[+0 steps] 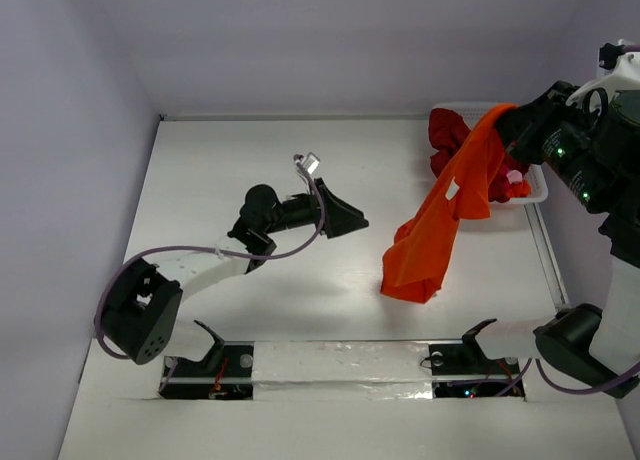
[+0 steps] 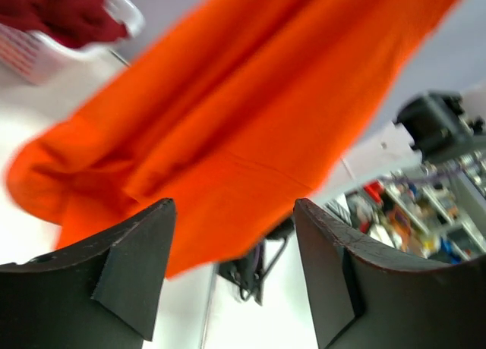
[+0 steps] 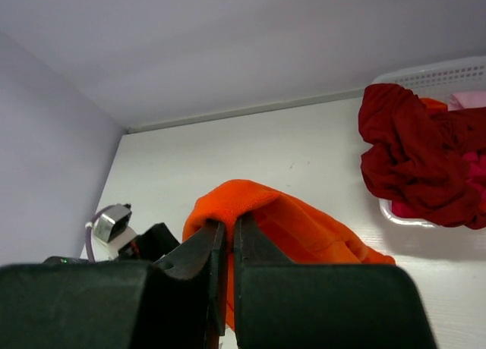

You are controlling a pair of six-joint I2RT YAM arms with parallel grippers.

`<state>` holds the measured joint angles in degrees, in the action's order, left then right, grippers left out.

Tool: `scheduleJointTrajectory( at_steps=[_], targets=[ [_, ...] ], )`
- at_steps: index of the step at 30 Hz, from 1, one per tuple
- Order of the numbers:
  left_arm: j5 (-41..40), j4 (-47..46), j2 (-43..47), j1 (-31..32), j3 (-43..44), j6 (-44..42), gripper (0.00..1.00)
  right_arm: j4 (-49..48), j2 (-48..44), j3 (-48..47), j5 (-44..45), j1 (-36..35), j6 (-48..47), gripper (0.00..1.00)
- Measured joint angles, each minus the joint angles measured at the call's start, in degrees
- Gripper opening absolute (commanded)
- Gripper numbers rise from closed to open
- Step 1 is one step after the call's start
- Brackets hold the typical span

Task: Fold and stack the t-shirts
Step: Flatten out the tshirt

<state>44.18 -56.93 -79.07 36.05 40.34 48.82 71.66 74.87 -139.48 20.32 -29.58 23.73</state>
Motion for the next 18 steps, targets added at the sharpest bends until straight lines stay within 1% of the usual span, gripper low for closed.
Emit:
scheduleJointTrajectory(
  at_steps=[5, 10, 15, 18],
  targets=[
    [-0.1, 2.8, 2.5, 5.2, -0.9, -2.7, 0.63, 0.0, 0.1, 0.1, 0.0, 0.0, 0.0, 0.0],
    [-3.2, 5.2, 5.4, 9.2, -2.4, -6.2, 0.62, 0.0, 0.5, 0.0, 0.0, 0.0, 0.0, 0.0],
    [-12.9, 11.8, 5.4, 13.5, -2.8, -12.5, 0.63, -0.1, 2.8, -2.1, 0.0, 0.0, 0.0, 0.0],
    [-17.5, 14.9, 5.0, 14.3, -3.3, -16.4, 0.63, -0.1, 3.6, -2.6, 0.0, 0.0, 0.1, 0.0]
  ],
)
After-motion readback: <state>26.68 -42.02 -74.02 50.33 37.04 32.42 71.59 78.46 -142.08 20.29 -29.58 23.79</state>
